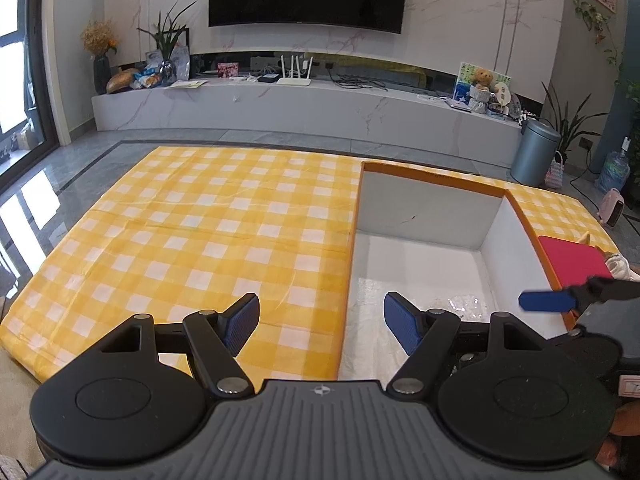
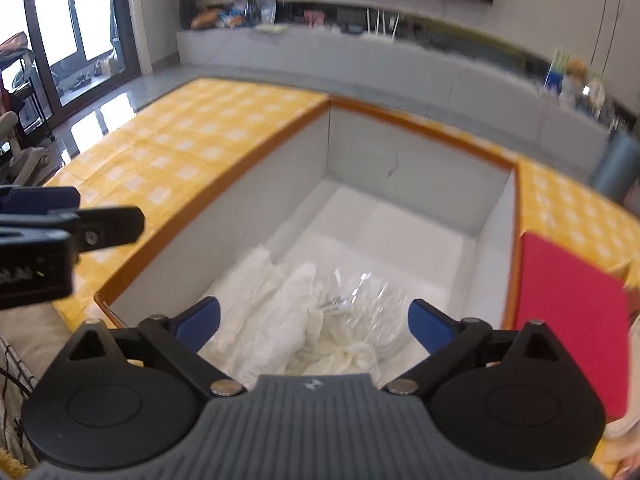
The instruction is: Organize soft objects
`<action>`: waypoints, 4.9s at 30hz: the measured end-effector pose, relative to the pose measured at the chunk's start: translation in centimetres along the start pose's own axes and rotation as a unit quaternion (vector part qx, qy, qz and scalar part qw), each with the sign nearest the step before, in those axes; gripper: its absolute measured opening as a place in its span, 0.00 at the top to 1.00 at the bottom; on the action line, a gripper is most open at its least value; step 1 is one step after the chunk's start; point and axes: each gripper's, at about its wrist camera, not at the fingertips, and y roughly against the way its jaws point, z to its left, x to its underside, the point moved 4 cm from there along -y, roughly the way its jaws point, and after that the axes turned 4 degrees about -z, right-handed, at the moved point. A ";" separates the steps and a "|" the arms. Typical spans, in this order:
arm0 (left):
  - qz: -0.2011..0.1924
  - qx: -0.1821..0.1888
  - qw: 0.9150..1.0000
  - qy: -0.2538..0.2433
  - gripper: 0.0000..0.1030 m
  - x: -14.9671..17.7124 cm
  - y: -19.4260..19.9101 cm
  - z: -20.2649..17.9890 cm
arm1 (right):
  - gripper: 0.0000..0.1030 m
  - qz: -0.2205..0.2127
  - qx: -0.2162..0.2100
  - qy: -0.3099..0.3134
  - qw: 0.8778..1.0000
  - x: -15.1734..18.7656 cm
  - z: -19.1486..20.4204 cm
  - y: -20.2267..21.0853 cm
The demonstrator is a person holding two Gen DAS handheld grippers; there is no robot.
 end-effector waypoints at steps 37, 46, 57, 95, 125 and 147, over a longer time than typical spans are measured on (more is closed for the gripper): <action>-0.021 0.190 0.981 -0.010 0.18 -3.0 5.4 -14.0 | 0.03 -0.143 0.330 -0.219 0.907 8.8 -25.5 22.4; 0.040 0.250 0.963 -0.092 0.18 -3.1 2.3 -22.6 | 0.03 -0.079 0.292 -0.245 0.921 11.7 -29.6 19.3; 0.088 0.253 0.951 -0.153 0.18 -2.6 -2.5 -29.5 | 0.10 -0.036 0.260 -0.206 0.943 11.6 -32.2 14.7; 0.282 0.244 0.912 -0.174 0.30 4.1 -14.6 -38.7 | 0.19 -0.057 0.264 -0.270 0.924 13.7 -32.4 14.8; 0.289 0.274 0.901 -0.174 0.20 5.2 -14.3 -39.0 | 0.19 -0.053 0.280 -0.257 0.923 13.7 -32.3 14.7; 0.257 0.308 0.893 -0.205 0.98 4.9 -13.5 -38.7 | 0.19 -0.057 0.280 -0.265 0.921 13.9 -32.6 14.9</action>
